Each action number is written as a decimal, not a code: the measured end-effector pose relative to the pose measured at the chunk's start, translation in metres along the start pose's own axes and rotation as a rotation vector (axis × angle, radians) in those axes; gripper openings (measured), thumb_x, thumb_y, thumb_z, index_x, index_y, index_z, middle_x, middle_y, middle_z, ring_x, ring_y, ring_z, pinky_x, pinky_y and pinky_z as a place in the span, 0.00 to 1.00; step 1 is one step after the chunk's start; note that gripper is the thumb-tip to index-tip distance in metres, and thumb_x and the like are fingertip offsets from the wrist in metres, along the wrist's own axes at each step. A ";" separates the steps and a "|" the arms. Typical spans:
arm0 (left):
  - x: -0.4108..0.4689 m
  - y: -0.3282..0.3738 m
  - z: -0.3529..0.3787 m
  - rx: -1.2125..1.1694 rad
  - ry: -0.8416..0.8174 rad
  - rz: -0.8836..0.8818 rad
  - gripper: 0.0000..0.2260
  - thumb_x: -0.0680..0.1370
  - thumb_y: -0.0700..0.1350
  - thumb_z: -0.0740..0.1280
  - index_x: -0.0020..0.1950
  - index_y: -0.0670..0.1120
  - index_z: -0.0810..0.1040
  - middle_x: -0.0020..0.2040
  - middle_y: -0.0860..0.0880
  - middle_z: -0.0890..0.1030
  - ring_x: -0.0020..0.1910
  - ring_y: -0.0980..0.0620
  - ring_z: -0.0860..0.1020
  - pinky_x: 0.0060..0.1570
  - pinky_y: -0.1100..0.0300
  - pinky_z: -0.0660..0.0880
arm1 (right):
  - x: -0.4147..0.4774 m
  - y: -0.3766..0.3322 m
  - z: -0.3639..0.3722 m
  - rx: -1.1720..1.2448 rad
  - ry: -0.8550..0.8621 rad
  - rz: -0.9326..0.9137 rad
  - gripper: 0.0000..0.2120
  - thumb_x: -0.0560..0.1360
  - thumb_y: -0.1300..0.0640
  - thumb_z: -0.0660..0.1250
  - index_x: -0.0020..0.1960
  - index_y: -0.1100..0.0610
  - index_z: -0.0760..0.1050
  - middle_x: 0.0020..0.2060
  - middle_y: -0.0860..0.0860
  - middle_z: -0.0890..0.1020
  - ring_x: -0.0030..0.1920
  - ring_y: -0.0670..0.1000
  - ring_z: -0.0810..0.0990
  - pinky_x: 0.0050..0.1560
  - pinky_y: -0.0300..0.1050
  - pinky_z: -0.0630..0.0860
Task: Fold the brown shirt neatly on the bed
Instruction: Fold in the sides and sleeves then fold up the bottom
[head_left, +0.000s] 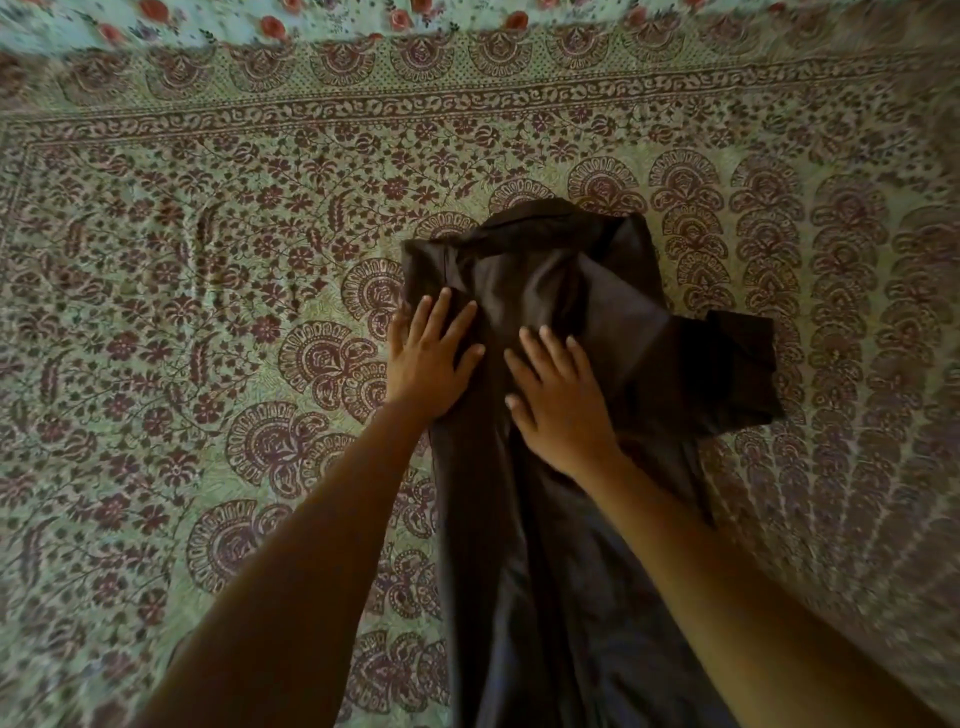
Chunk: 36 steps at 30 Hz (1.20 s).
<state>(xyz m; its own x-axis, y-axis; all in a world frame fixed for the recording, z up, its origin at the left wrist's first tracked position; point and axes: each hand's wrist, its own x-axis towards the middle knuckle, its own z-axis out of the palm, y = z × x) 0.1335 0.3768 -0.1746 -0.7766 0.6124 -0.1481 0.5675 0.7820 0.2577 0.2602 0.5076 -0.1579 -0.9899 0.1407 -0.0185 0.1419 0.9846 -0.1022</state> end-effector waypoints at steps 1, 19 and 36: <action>0.000 -0.004 0.000 0.043 -0.072 0.002 0.25 0.79 0.60 0.51 0.75 0.57 0.55 0.78 0.48 0.53 0.77 0.46 0.50 0.73 0.44 0.47 | -0.019 -0.009 0.004 -0.005 -0.045 -0.007 0.25 0.74 0.47 0.55 0.67 0.56 0.70 0.69 0.57 0.70 0.70 0.57 0.66 0.70 0.52 0.51; -0.236 0.044 -0.013 0.090 -0.442 0.062 0.26 0.79 0.56 0.57 0.76 0.57 0.54 0.78 0.50 0.48 0.77 0.49 0.46 0.73 0.42 0.43 | -0.273 -0.124 -0.016 0.880 -0.465 0.799 0.28 0.71 0.49 0.70 0.67 0.57 0.68 0.58 0.56 0.79 0.58 0.56 0.78 0.54 0.48 0.74; -0.316 0.082 0.004 0.424 -0.562 0.183 0.53 0.65 0.64 0.71 0.76 0.53 0.37 0.77 0.42 0.37 0.77 0.42 0.43 0.72 0.39 0.44 | -0.406 -0.105 -0.021 0.777 -1.172 0.680 0.11 0.76 0.54 0.66 0.41 0.60 0.68 0.28 0.50 0.79 0.22 0.42 0.76 0.24 0.35 0.71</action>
<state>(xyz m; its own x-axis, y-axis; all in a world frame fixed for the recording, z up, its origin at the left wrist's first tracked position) 0.4263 0.2477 -0.1106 -0.4663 0.6156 -0.6353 0.8204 0.5697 -0.0502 0.6475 0.3495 -0.1191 -0.2386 -0.0002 -0.9711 0.8782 0.4267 -0.2159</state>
